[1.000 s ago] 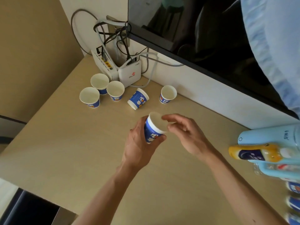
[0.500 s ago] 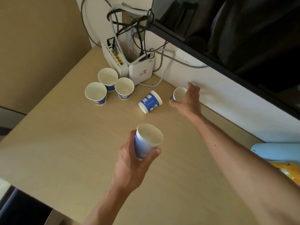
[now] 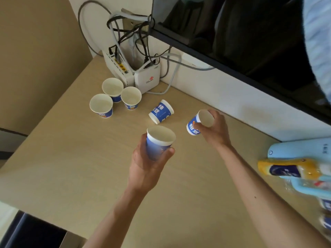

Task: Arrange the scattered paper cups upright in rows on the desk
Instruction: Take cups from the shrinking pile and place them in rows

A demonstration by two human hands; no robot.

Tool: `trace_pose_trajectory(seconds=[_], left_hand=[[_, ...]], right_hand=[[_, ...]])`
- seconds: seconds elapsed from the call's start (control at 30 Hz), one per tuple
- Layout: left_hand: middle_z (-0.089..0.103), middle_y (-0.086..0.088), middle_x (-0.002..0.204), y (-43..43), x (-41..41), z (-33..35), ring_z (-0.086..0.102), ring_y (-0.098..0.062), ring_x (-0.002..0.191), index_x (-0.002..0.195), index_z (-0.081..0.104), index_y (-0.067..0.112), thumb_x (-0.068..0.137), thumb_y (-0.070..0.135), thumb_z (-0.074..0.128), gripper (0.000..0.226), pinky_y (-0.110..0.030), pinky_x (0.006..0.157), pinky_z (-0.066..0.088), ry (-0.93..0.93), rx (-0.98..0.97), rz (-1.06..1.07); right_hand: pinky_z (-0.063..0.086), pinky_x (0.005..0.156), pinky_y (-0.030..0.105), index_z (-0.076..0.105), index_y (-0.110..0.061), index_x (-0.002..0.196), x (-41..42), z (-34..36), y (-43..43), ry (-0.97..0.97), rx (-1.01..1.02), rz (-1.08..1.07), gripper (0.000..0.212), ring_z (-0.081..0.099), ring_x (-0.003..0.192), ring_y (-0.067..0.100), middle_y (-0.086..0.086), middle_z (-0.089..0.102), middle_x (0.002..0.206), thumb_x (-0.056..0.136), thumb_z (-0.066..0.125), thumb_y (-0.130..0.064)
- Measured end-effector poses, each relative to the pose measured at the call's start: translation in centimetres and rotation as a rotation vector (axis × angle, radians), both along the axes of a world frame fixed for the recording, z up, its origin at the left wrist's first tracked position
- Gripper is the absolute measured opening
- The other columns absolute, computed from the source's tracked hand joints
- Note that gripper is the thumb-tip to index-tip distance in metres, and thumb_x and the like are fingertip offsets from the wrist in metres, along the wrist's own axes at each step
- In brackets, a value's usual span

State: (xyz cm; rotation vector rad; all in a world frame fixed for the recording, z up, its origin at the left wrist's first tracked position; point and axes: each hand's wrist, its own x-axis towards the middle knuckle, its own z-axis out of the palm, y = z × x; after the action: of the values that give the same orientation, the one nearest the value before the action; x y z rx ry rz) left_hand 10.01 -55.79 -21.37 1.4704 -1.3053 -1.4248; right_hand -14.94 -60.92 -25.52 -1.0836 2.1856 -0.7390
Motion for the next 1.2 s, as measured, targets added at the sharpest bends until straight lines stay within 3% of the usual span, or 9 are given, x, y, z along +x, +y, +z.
trace_pose_trajectory(seconds=[0.17, 0.3, 0.4, 0.47, 0.57, 0.63, 0.73, 0.9, 1.2], left_hand=[[0.069, 0.018, 0.093, 1.4, -2.9, 1.1, 0.065, -0.004, 0.082, 0.114, 0.060, 0.027, 0.084, 0.036, 0.081, 0.038, -0.014, 0.069, 0.048, 0.027, -0.019, -0.079], [0.068, 0.022, 0.092, 4.9, -5.8, 2.9, 0.065, -0.003, 0.081, 0.114, 0.059, 0.027, 0.083, 0.041, 0.080, 0.040, -0.015, 0.069, 0.049, 0.038, -0.016, -0.194], [0.069, 0.020, 0.094, 8.7, -8.1, 3.8, 0.067, -0.005, 0.084, 0.114, 0.059, 0.030, 0.075, 0.050, 0.077, 0.047, -0.021, 0.072, 0.051, 0.034, -0.036, -0.257], [0.070, 0.019, 0.095, 11.7, -9.9, 4.4, 0.067, -0.004, 0.085, 0.113, 0.059, 0.033, 0.080, 0.040, 0.082, 0.041, -0.017, 0.071, 0.050, 0.031, -0.058, -0.304], [0.066, 0.011, 0.105, 16.3, -12.0, 5.2, 0.066, 0.000, 0.088, 0.110, 0.057, 0.039, 0.081, 0.031, 0.084, 0.041, -0.010, 0.069, 0.047, 0.022, -0.101, -0.360], [0.060, 0.008, 0.109, 19.9, -13.5, 5.7, 0.065, -0.003, 0.092, 0.106, 0.055, 0.044, 0.075, 0.043, 0.084, 0.042, -0.012, 0.073, 0.048, 0.014, -0.133, -0.383], [0.056, 0.009, 0.109, 25.2, -15.6, 5.8, 0.064, -0.019, 0.102, 0.113, 0.059, 0.035, 0.064, 0.064, 0.073, 0.058, -0.033, 0.082, 0.055, -0.005, -0.162, -0.407], [0.059, 0.006, 0.108, 34.7, -19.5, 6.5, 0.065, -0.022, 0.099, 0.116, 0.059, 0.031, 0.064, 0.063, 0.074, 0.063, -0.041, 0.081, 0.057, 0.020, -0.202, -0.519], [0.068, 0.003, 0.102, 48.2, -24.7, 6.9, 0.068, -0.013, 0.087, 0.111, 0.060, 0.034, 0.063, 0.064, 0.076, 0.060, -0.032, 0.073, 0.055, 0.040, -0.156, -0.683]], right_hand=[[0.054, 0.084, 0.032, 0.047, -0.032, 0.132, 0.1, 2.8, 9.7, -0.226, -0.095, -0.235, 0.082, 0.062, 0.109, 0.011, -0.008, 0.056, 0.124, 0.062, 0.089, -0.033], [0.051, 0.074, 0.019, 0.051, -0.018, 0.122, -0.6, 4.9, 17.8, -0.349, -0.209, -0.450, 0.073, 0.065, 0.099, 0.014, -0.001, 0.061, 0.115, 0.060, 0.089, -0.021], [0.052, 0.076, 0.026, 0.054, -0.020, 0.119, -1.4, 6.2, 23.8, -0.381, -0.280, -0.575, 0.071, 0.065, 0.097, 0.018, 0.000, 0.063, 0.111, 0.055, 0.085, -0.025], [0.052, 0.077, 0.027, 0.055, -0.025, 0.120, -2.1, 6.9, 27.8, -0.403, -0.334, -0.640, 0.071, 0.066, 0.100, 0.019, 0.001, 0.064, 0.115, 0.056, 0.085, -0.024], [0.053, 0.074, 0.019, 0.054, -0.022, 0.129, -3.0, 7.8, 33.1, -0.434, -0.413, -0.720, 0.072, 0.065, 0.100, 0.014, 0.005, 0.064, 0.122, 0.069, 0.089, -0.004], [0.054, 0.069, 0.014, 0.052, -0.016, 0.132, -4.0, 8.5, 37.0, -0.463, -0.478, -0.794, 0.070, 0.064, 0.097, 0.008, 0.006, 0.063, 0.124, 0.075, 0.082, 0.009], [0.055, 0.071, 0.015, 0.056, -0.013, 0.127, -5.3, 9.1, 42.6, -0.475, -0.552, -0.846, 0.065, 0.066, 0.098, 0.010, 0.009, 0.066, 0.124, 0.073, 0.081, 0.012], [0.057, 0.075, 0.022, 0.061, -0.009, 0.126, -7.2, 9.9, 52.3, -0.521, -0.691, -0.890, 0.072, 0.070, 0.098, 0.013, 0.012, 0.070, 0.120, 0.058, 0.084, -0.005], [0.056, 0.080, 0.023, 0.061, -0.017, 0.123, -9.5, 10.4, 65.5, -0.484, -0.760, -0.948, 0.066, 0.069, 0.100, 0.008, 0.002, 0.071, 0.119, 0.067, 0.084, 0.010]])
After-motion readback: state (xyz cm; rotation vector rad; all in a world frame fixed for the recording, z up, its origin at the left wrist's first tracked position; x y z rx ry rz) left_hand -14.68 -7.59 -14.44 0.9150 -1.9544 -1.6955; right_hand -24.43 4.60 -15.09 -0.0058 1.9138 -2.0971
